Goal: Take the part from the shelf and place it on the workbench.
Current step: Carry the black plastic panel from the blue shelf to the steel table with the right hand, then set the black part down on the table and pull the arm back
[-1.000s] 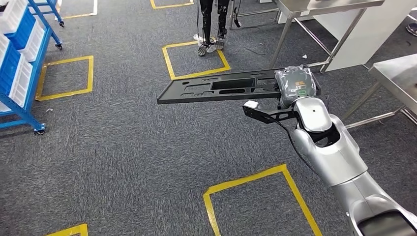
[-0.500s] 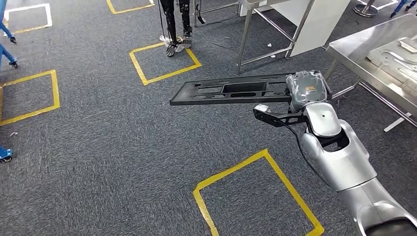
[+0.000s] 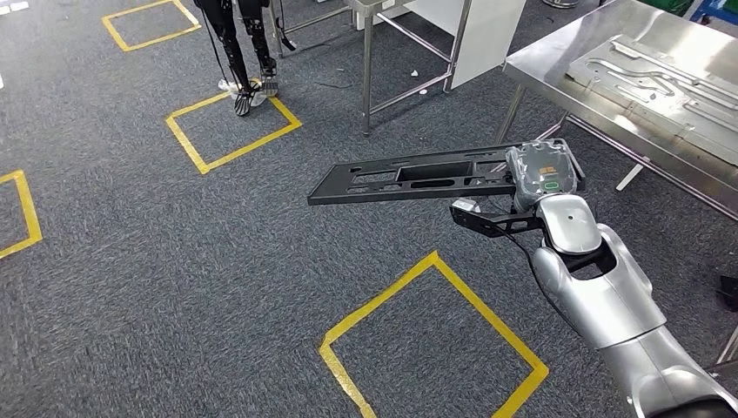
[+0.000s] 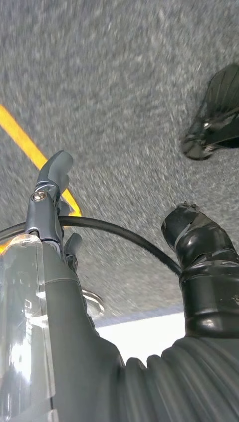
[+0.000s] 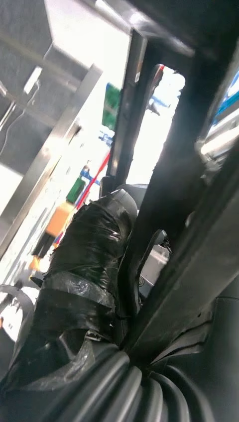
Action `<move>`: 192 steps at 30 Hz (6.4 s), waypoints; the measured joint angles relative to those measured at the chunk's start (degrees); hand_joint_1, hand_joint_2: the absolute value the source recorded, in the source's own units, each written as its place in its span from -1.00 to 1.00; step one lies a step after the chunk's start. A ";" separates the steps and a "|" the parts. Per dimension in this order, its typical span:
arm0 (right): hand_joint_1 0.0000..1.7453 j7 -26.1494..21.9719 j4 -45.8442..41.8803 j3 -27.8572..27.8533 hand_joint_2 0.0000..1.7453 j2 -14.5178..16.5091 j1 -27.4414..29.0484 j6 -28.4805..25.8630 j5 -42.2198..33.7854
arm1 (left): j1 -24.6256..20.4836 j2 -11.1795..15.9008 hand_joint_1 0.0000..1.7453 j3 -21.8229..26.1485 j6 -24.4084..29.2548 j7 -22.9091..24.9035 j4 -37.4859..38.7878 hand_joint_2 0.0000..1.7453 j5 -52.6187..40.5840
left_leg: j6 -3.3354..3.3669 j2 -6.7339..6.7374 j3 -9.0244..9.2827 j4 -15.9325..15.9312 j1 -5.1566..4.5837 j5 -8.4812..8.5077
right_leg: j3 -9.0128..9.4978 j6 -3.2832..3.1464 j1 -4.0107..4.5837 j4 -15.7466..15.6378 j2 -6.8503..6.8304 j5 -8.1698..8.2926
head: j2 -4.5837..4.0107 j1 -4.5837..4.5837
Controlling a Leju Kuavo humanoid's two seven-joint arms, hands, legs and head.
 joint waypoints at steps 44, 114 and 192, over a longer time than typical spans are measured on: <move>1.00 -0.57 1.08 -0.48 1.00 -0.65 0.25 0.00 0.22 | -0.19 -0.02 -1.00 0.40 0.35 0.26 0.00 1.00 0.04 | 1.81 10.15 1.07 -1.80 -0.25 0.51 | -2.21 2.17 -0.45 3.84 -9.72 -0.19 | -0.01 0.88; 1.00 -1.17 3.62 1.60 1.00 -1.16 -7.20 2.86 0.13 | -0.50 0.24 -1.00 1.49 0.44 -0.04 0.00 1.00 0.05 | 2.02 6.28 1.16 -3.19 0.42 2.04 | -2.95 2.83 -0.98 7.16 -7.01 -4.22 | -0.02 0.95; 1.00 -2.93 6.12 19.81 1.00 -6.76 -28.98 12.10 -13.32 | -0.61 0.98 -1.00 3.11 -0.74 0.95 0.07 1.00 2.48 | -2.14 6.01 1.15 1.04 1.92 -2.79 | -0.95 0.72 -1.69 1.14 -6.52 -0.27 | -0.01 0.92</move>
